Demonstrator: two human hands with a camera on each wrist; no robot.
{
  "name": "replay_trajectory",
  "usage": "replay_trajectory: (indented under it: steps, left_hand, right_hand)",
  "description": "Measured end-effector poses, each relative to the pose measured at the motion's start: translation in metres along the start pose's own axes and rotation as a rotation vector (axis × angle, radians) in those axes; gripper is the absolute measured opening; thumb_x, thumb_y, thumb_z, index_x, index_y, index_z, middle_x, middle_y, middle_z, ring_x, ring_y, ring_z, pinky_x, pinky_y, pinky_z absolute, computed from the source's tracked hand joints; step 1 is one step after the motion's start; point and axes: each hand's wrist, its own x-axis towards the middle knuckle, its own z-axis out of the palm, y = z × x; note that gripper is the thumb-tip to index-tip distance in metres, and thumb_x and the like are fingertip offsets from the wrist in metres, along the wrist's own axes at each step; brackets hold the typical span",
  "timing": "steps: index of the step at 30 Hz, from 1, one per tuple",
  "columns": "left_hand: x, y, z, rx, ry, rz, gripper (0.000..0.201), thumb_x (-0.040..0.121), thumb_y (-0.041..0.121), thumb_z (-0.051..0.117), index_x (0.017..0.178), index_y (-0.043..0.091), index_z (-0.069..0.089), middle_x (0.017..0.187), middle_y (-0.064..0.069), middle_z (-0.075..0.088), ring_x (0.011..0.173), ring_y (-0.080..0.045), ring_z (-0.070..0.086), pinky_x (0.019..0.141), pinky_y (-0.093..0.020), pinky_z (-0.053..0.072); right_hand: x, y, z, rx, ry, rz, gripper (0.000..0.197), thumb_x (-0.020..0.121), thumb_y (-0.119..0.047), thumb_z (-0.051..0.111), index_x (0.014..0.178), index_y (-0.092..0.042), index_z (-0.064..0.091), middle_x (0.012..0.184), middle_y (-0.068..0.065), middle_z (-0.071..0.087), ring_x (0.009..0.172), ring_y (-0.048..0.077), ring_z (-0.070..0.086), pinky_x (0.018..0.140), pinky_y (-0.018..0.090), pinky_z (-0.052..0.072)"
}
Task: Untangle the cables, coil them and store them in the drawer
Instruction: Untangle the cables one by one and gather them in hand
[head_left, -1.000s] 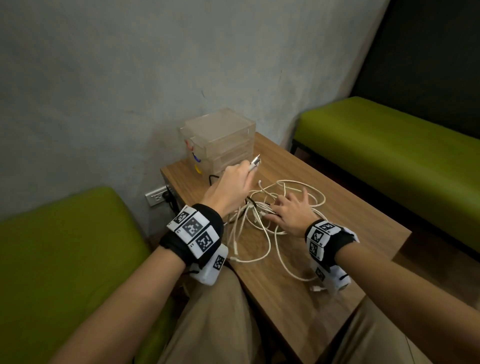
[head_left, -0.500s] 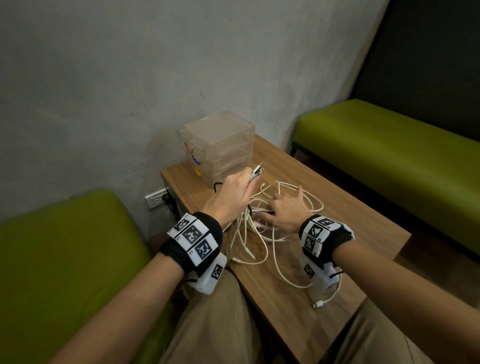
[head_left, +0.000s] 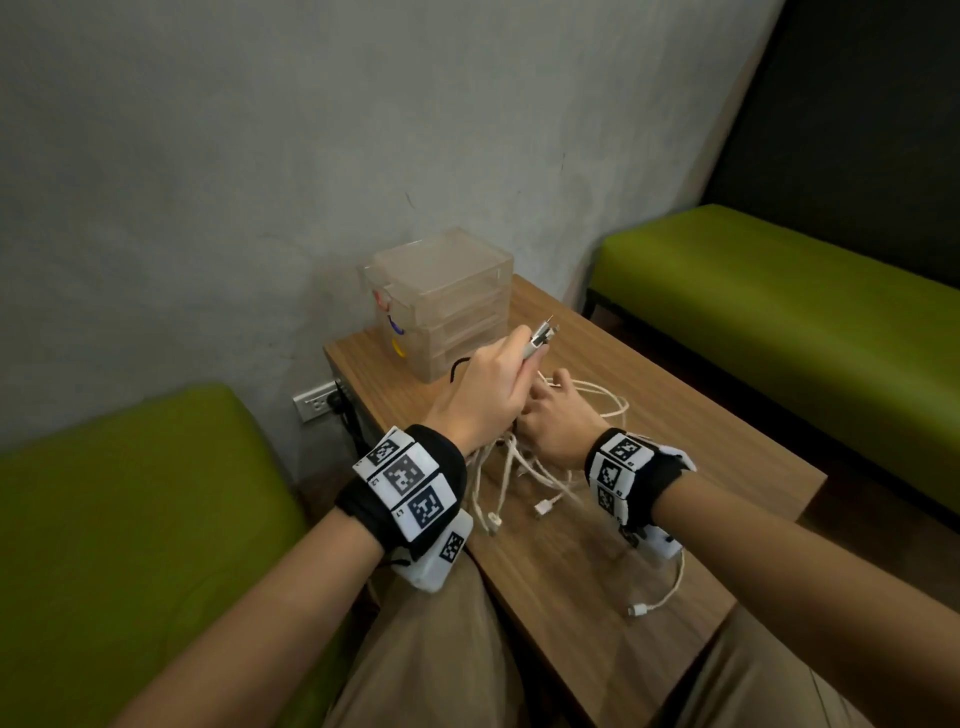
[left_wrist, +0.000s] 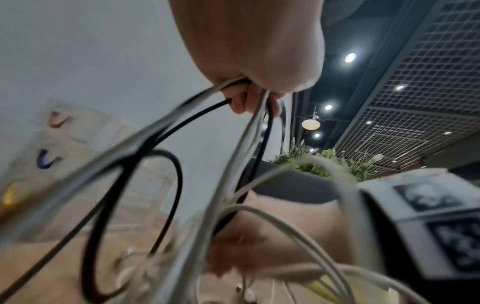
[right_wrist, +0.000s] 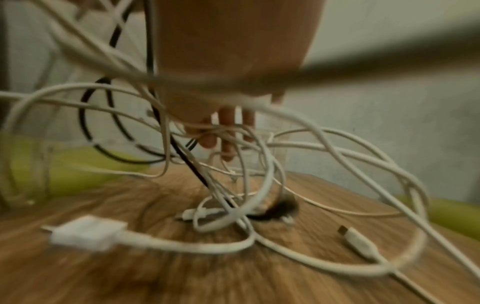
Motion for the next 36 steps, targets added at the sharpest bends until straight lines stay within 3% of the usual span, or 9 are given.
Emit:
replay_trajectory:
  steps: [5, 8, 11, 18, 21, 24, 28, 33, 36]
  left_hand:
    - [0.015, 0.019, -0.018, -0.031, 0.041, 0.028, 0.022, 0.097, 0.017, 0.037, 0.079, 0.007, 0.044, 0.058, 0.015, 0.032, 0.045, -0.003, 0.034, 0.047, -0.018, 0.029]
    - [0.015, 0.020, -0.024, 0.005, 0.041, 0.050, 0.033, 0.094, 0.025, 0.031, 0.084, -0.001, 0.049, 0.059, 0.013, 0.035, 0.046, -0.012, 0.037, 0.049, -0.023, 0.032]
    - [0.016, 0.008, -0.035, 0.019, 0.131, 0.005, 0.040, 0.094, 0.029, 0.029, 0.090, -0.004, 0.051, 0.061, -0.003, 0.047, 0.050, -0.021, 0.046, 0.050, -0.026, 0.035]
    - [0.014, -0.003, -0.034, 0.041, 0.033, -0.135, 0.025, 0.098, 0.019, 0.034, 0.085, 0.002, 0.048, 0.065, 0.007, 0.041, 0.055, -0.013, 0.042, 0.053, -0.025, 0.032]
    - [0.016, -0.011, -0.023, 0.037, 0.033, -0.211, 0.023, 0.099, 0.017, 0.034, 0.080, 0.008, 0.044, 0.063, 0.006, 0.040, 0.055, -0.010, 0.040, 0.053, -0.026, 0.024]
    - [0.017, -0.016, -0.014, 0.053, 0.041, -0.247, 0.022, 0.098, 0.015, 0.035, 0.078, 0.009, 0.042, 0.061, 0.008, 0.038, 0.053, -0.005, 0.038, 0.052, -0.022, 0.024]
    - [0.018, -0.020, -0.015, 0.053, 0.075, -0.288, 0.024, 0.099, 0.016, 0.034, 0.076, 0.010, 0.039, 0.059, 0.007, 0.039, 0.051, -0.006, 0.038, 0.049, -0.015, 0.031]
    - [0.018, -0.015, -0.018, 0.020, 0.118, -0.269, 0.024, 0.099, 0.017, 0.035, 0.077, 0.010, 0.042, 0.058, 0.005, 0.040, 0.050, -0.010, 0.039, 0.050, -0.021, 0.026]
    - [0.012, -0.014, -0.020, 0.140, 0.050, -0.261, 0.022, 0.098, 0.020, 0.034, 0.081, 0.012, 0.044, 0.073, -0.002, 0.049, 0.069, -0.019, 0.048, 0.068, -0.029, 0.035]
  right_hand:
    - [-0.004, 0.006, 0.025, -0.046, -0.209, 0.212, 0.037, 0.095, -0.032, 0.034, 0.123, -0.018, 0.054, 0.131, 0.007, 0.051, 0.126, 0.028, 0.038, 0.105, 0.064, 0.017]
    - [-0.006, 0.008, 0.030, 0.040, -0.143, 0.266, 0.034, 0.095, -0.031, 0.034, 0.117, -0.021, 0.058, 0.120, 0.004, 0.057, 0.119, 0.025, 0.045, 0.103, 0.063, 0.021]
    - [-0.007, 0.009, 0.032, 0.093, -0.086, 0.305, 0.033, 0.097, -0.033, 0.034, 0.115, -0.020, 0.059, 0.120, 0.006, 0.057, 0.119, 0.026, 0.045, 0.104, 0.063, 0.020]
    - [-0.004, 0.009, 0.021, 0.404, 0.002, 0.350, 0.035, 0.094, -0.045, 0.036, 0.113, -0.019, 0.051, 0.124, 0.002, 0.054, 0.123, 0.023, 0.043, 0.108, 0.060, 0.018]
    - [-0.008, 0.010, 0.002, 0.495, 0.146, 0.268, 0.034, 0.086, -0.045, 0.037, 0.106, -0.023, 0.053, 0.116, 0.000, 0.056, 0.110, 0.020, 0.044, 0.107, 0.055, 0.022]
    - [-0.014, 0.007, -0.014, 0.573, 0.285, 0.129, 0.044, 0.072, -0.049, 0.024, 0.095, -0.024, 0.052, 0.095, -0.008, 0.052, 0.088, 0.012, 0.040, 0.096, 0.043, 0.030]
    - [-0.014, 0.000, -0.022, 0.755, 0.455, 0.028, 0.036, 0.086, -0.047, 0.025, 0.085, -0.022, 0.051, 0.082, -0.008, 0.050, 0.075, 0.010, 0.041, 0.076, 0.029, 0.033]
    - [-0.002, -0.008, -0.016, 0.908, 0.399, -0.019, 0.026, 0.097, -0.026, 0.039, 0.086, -0.008, 0.053, 0.068, 0.001, 0.055, 0.055, 0.013, 0.050, 0.056, 0.021, 0.039]
    - [-0.002, -0.007, -0.017, 0.918, 0.378, 0.064, 0.016, 0.099, -0.021, 0.036, 0.091, -0.010, 0.045, 0.065, 0.006, 0.055, 0.051, 0.018, 0.049, 0.049, 0.025, 0.039]
